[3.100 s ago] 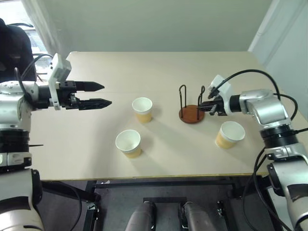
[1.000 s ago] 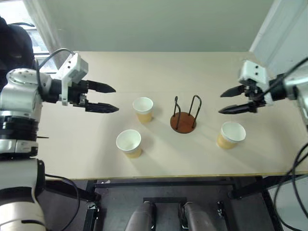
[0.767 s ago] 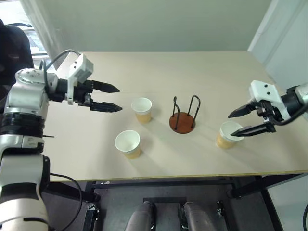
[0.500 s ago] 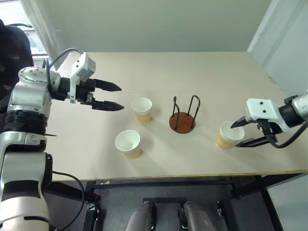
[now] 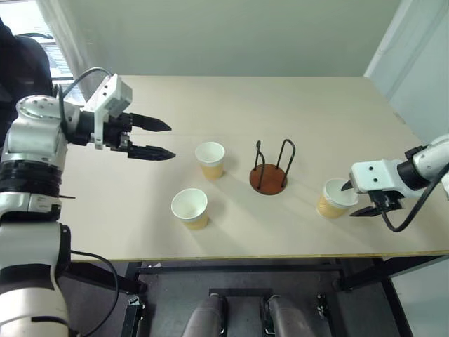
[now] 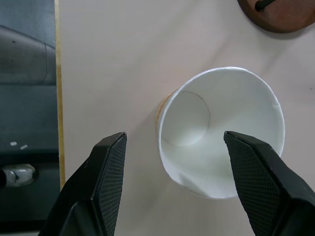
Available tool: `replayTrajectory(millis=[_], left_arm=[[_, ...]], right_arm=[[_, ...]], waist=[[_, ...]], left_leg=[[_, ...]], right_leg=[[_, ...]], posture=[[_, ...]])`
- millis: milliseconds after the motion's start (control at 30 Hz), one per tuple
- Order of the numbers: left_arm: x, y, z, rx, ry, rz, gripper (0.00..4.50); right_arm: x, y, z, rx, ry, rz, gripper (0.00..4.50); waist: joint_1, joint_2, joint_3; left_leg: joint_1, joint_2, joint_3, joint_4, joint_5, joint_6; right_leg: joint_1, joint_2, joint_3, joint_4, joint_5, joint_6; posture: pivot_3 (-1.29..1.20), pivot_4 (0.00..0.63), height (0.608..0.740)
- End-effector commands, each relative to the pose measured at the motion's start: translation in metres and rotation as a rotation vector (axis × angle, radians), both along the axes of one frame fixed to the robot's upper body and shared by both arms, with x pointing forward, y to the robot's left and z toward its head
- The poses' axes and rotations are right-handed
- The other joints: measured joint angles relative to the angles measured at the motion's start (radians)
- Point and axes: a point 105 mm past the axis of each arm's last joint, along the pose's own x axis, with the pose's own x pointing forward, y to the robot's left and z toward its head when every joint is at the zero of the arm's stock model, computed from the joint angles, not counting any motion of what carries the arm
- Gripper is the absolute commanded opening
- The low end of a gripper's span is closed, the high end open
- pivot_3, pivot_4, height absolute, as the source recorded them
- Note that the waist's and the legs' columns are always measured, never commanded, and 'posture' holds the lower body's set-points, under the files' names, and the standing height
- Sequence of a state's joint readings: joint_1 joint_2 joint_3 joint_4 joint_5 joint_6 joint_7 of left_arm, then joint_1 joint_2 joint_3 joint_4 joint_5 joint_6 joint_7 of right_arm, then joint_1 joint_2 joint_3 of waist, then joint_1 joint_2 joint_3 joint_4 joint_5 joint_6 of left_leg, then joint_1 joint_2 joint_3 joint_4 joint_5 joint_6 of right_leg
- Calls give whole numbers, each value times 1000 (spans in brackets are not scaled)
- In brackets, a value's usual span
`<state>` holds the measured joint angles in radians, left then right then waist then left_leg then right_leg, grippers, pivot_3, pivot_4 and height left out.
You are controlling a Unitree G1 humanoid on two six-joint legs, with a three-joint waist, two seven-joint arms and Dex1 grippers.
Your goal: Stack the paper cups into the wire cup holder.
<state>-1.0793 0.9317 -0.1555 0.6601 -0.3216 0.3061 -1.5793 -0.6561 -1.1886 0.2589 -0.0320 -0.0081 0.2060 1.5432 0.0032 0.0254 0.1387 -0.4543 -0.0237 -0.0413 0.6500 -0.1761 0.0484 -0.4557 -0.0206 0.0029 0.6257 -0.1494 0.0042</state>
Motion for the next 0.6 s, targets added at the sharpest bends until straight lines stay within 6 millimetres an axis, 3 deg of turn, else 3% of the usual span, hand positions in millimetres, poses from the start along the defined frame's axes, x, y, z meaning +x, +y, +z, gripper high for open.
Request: replayTrajectory(millis=[33, 100, 333, 367, 600], left_arm=[[-8, 2, 16, -4, -49, -35, 4500], [-9, 2, 16, -3, -49, -35, 4500], [-8, 0, 16, -3, -47, -39, 4500], [-8, 0, 16, -3, -48, -39, 4500], [-8, 1, 13, 7, -47, -40, 4500]], right_arm=[[-1, -3, -2, -50, -6, 32, 3000], [-2, -3, -5, -64, -2, 45, 2679], [0, -1, -13, -106, -11, 101, 178], [1, 0, -13, -111, -15, 111, 15], [10, 3, -2, -139, -51, 133, 15]], waist=[[0, 0, 0], [0, 0, 0], [0, 0, 0], [-1, 0, 0], [-2, 0, 0]], left_leg=[[0, 0, 0, 0, 0, 0], [0, 0, 0, 0, 0, 0], [0, 0, 0, 0, 0, 0], [0, 0, 0, 0, 0, 0], [1, 0, 0, 1, 0, 0]], right_leg=[[0, 0, 0, 0, 0, 0], [0, 0, 0, 0, 0, 0], [0, 0, 0, 0, 0, 0], [0, 0, 0, 0, 0, 0], [1, 0, 0, 0, 1, 0]], posture=[[0, 150, 740], [0, 150, 740], [0, 150, 740], [0, 150, 740], [0, 150, 740]])
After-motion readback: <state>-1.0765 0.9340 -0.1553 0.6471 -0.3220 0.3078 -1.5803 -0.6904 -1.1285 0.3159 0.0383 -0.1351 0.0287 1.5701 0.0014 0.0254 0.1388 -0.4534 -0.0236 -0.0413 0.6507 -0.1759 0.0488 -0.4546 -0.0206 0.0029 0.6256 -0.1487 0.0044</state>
